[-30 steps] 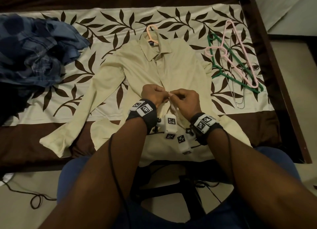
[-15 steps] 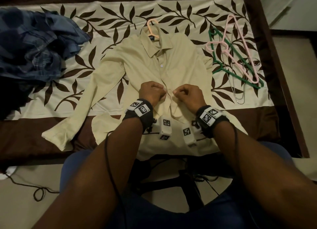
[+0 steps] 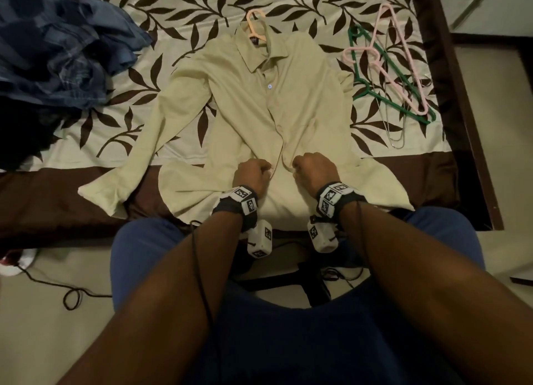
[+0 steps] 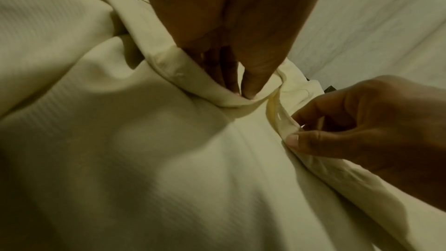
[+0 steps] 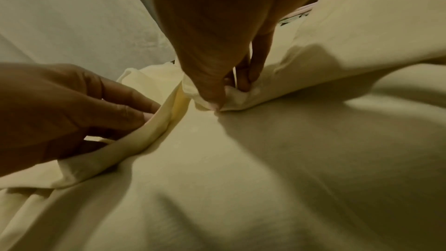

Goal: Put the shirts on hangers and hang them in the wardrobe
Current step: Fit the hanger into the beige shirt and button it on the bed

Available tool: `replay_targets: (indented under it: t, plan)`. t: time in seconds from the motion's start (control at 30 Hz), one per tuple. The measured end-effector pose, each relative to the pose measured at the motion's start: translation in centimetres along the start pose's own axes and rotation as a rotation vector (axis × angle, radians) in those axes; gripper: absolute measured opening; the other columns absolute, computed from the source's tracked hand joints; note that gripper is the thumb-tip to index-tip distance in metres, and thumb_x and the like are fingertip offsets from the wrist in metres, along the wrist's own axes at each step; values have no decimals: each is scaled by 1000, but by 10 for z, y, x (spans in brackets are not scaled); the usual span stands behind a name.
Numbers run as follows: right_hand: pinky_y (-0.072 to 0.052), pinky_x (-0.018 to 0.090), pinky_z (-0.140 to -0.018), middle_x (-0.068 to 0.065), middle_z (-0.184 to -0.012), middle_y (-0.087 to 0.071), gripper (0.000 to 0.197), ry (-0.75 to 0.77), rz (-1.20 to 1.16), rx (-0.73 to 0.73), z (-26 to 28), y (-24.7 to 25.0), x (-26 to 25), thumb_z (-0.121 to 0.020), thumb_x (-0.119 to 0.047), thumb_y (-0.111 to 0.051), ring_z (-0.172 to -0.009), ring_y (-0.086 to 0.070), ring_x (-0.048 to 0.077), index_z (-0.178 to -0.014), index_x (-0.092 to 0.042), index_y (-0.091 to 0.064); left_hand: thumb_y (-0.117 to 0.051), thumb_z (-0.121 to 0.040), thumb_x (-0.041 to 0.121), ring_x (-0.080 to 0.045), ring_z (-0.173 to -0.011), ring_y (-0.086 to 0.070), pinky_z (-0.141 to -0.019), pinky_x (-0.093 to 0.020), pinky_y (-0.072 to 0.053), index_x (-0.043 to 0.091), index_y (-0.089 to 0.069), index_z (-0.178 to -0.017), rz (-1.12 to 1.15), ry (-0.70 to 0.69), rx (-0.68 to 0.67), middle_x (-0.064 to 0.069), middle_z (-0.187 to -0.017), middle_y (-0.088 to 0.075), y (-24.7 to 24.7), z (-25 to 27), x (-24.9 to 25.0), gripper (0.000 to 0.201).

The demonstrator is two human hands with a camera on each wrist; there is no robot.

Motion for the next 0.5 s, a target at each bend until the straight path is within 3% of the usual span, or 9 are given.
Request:
replay_targets:
  t: [0.13,0.27,0.37,0.43,0.5]
  plan:
    - [-44,38,-74,14,-97,-66,22,-65,-101,47,2,2,3,-94,-18,-52,-103,-52,33,-101,-6,-69,-61,-92,23,-32,-108,-63,-90,-34,-48,18,-73,-114,14,14,46,-10,-113,-72,-3,-2,1,26]
    - [-45,35,-73,13,-93,-72,18,-132,-346,41,3,4,10,-89,-23,-62,-92,-62,34,-95,-9,-71,-62,-86,21,-31,-91,-66,-75,-32,-50,21,-71,-81,65,66,44,-8,-94,-74,-5,-4,7,10]
    - [-42,29,-71,8,-90,-73,16,-181,-511,30,4,7,18,-88,-22,-64,-88,-63,28,-94,-10,-75,-59,-84,21,-32,-87,-64,-75,-34,-52,19,-66,-76,99,90,66,-8,-90,-72,-3,-5,13,11]
    - [-35,25,-64,3,-76,-66,13,-243,-635,18,4,9,22,-88,-21,-66,-77,-59,20,-81,-12,-72,-59,-81,20,-32,-84,-64,-75,-36,-54,17,-67,-75,148,102,115,-8,-84,-72,4,-4,15,10]
    - [-34,26,-59,-1,-63,-58,26,-284,-745,42,5,16,24,-89,-23,-69,-65,-53,16,-64,-18,-63,-64,-77,19,-30,-79,-66,-73,-37,-57,16,-69,-72,205,100,152,-6,-76,-72,12,-3,17,8]
Point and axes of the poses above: each hand's wrist, its own z-axis away from the middle knuckle, its own y-axis out of the back of the hand, x = y × z, the point moved 8 cm from there along -z, towards the middle knuckle
